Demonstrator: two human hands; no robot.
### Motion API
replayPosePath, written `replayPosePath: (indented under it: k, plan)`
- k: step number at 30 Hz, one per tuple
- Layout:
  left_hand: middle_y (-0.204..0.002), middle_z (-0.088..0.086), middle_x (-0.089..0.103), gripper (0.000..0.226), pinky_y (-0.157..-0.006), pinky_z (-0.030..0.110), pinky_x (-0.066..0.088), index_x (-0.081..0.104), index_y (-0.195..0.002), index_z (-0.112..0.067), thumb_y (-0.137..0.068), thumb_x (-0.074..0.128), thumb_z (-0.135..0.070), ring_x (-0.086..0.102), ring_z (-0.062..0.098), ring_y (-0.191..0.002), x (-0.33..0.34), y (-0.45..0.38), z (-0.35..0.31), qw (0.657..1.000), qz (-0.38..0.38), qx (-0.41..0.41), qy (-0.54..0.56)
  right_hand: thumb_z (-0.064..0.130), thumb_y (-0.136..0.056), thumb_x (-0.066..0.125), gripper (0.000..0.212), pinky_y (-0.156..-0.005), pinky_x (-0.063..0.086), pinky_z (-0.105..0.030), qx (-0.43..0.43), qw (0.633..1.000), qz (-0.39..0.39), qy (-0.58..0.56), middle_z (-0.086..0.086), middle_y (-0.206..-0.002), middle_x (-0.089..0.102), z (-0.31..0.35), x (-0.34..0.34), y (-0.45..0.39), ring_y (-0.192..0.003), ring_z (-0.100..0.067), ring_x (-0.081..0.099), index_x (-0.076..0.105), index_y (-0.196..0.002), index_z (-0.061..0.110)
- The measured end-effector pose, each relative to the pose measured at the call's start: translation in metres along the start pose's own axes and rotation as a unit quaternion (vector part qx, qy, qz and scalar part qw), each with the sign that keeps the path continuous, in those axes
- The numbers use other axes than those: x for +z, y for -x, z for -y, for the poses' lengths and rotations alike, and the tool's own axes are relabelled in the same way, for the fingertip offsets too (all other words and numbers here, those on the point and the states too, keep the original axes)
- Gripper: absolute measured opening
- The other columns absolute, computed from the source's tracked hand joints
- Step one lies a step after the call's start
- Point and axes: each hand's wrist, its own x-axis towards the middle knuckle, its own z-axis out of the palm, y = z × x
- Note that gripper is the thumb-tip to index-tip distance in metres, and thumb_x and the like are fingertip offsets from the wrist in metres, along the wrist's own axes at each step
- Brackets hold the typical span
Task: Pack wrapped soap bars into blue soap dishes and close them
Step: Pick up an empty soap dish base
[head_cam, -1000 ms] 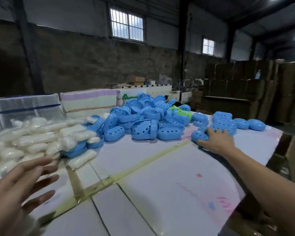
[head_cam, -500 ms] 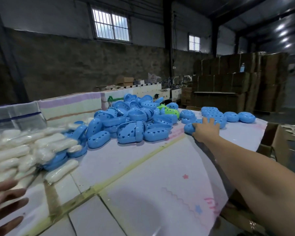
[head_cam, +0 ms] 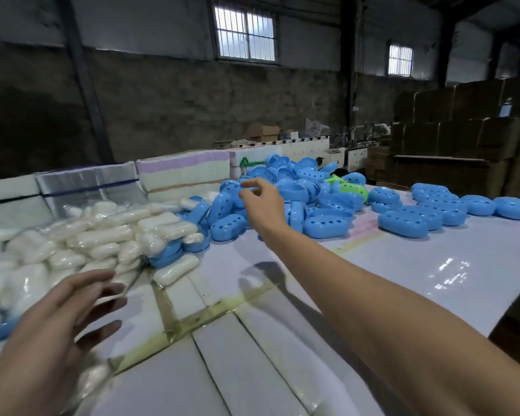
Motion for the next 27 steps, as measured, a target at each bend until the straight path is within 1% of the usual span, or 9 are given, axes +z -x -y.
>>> replayPosePath:
  k: [4, 7, 9, 12, 16, 19, 22, 24, 27]
  plan:
    - [-0.095, 0.004, 0.077, 0.031, -0.078, 0.038, 0.051, 0.076, -0.089, -0.028, -0.100, 0.052, -0.013, 0.075, 0.021, -0.090, 0.000, 0.009, -0.023, 0.998, -0.057, 0.018, -0.019, 0.017, -0.085, 0.061, 0.015, -0.084, 0.051, -0.036, -0.002, 0.984, 0.130, -0.121, 0.008, -0.076, 0.063, 0.048, 0.099, 0.054, -0.082, -0.016, 0.061, 0.068, -0.092, 0.028]
    - [-0.087, 0.004, 0.075, 0.026, -0.075, 0.035, 0.049, 0.071, -0.093, -0.024, -0.099, 0.052, -0.008, 0.070, 0.022, -0.086, -0.005, 0.009, -0.030, 0.995, -0.095, 0.009, -0.023, 0.019, -0.081, 0.060, 0.016, -0.067, 0.049, -0.024, -0.033, 0.969, 0.192, -0.153, 0.015, -0.064, 0.061, 0.042, 0.145, 0.103, -0.065, -0.004, 0.057, 0.066, -0.089, 0.031]
    - [-0.087, 0.009, 0.073, 0.022, -0.073, 0.035, 0.049, 0.069, -0.098, -0.021, -0.097, 0.053, -0.006, 0.067, 0.022, -0.081, -0.008, 0.008, -0.034, 0.993, -0.110, 0.012, -0.034, 0.024, -0.078, 0.056, 0.017, -0.067, 0.051, -0.022, -0.061, 0.963, 0.233, -0.119, 0.017, -0.066, 0.063, 0.023, 0.158, 0.127, -0.065, -0.002, 0.059, 0.065, -0.089, 0.034]
    - [-0.086, 0.011, 0.070, 0.022, -0.056, 0.022, 0.051, 0.067, -0.102, -0.020, -0.095, 0.056, -0.003, 0.067, 0.016, -0.069, -0.016, 0.002, -0.030, 0.987, -0.143, 0.013, -0.067, 0.031, -0.075, 0.057, 0.016, -0.076, 0.055, -0.034, -0.080, 0.958, 0.268, -0.062, 0.012, -0.075, 0.066, 0.011, 0.158, 0.138, -0.075, -0.008, 0.063, 0.064, -0.083, 0.043]
    - [-0.085, 0.001, 0.065, 0.025, -0.048, 0.015, 0.046, 0.064, -0.099, -0.026, -0.092, 0.061, -0.003, 0.062, -0.002, -0.055, -0.031, -0.005, -0.025, 0.972, -0.171, 0.047, -0.152, 0.018, -0.069, 0.063, 0.013, -0.063, 0.043, -0.018, -0.112, 0.955, 0.259, -0.087, 0.012, -0.068, 0.061, 0.016, 0.152, 0.139, -0.064, -0.001, 0.054, 0.061, -0.074, 0.030]
    - [-0.080, -0.006, 0.065, 0.021, -0.049, 0.013, 0.044, 0.062, -0.085, -0.025, -0.085, 0.067, -0.005, 0.057, -0.004, -0.055, -0.049, -0.006, -0.026, 0.940, -0.190, 0.085, -0.269, 0.017, -0.065, 0.063, 0.006, -0.065, 0.041, -0.025, -0.136, 0.948, 0.278, -0.071, 0.009, -0.071, 0.062, 0.020, 0.148, 0.146, -0.062, -0.002, 0.052, 0.060, -0.068, 0.022]
    - [-0.065, -0.009, 0.067, 0.019, -0.056, 0.022, 0.046, 0.063, -0.064, -0.021, -0.076, 0.072, -0.009, 0.061, 0.003, -0.061, -0.071, -0.014, -0.036, 0.905, -0.222, 0.068, -0.358, 0.014, -0.068, 0.070, 0.013, -0.068, 0.046, -0.033, -0.133, 0.943, 0.296, -0.070, 0.010, -0.074, 0.063, 0.025, 0.148, 0.152, -0.066, -0.007, 0.054, 0.062, -0.065, 0.023]
    - [-0.066, -0.010, 0.066, 0.016, -0.062, 0.026, 0.048, 0.064, -0.064, -0.022, -0.076, 0.073, -0.017, 0.063, 0.012, -0.069, -0.090, -0.020, -0.046, 0.880, -0.223, 0.034, -0.418, 0.008, -0.071, 0.075, 0.021, -0.067, 0.042, -0.025, -0.142, 0.938, 0.306, -0.081, 0.013, -0.074, 0.062, 0.025, 0.149, 0.157, -0.064, -0.002, 0.053, 0.062, -0.062, 0.022]
    - [-0.091, -0.004, 0.067, 0.009, -0.082, 0.037, 0.052, 0.065, -0.086, -0.030, -0.083, 0.064, -0.039, 0.062, 0.024, -0.096, -0.129, -0.027, -0.058, 0.814, -0.187, -0.044, -0.548, 0.011, -0.075, 0.075, 0.022, -0.060, 0.037, -0.008, -0.171, 0.929, 0.324, -0.056, 0.018, -0.078, 0.061, 0.026, 0.148, 0.162, -0.062, 0.004, 0.052, 0.062, -0.066, 0.026]
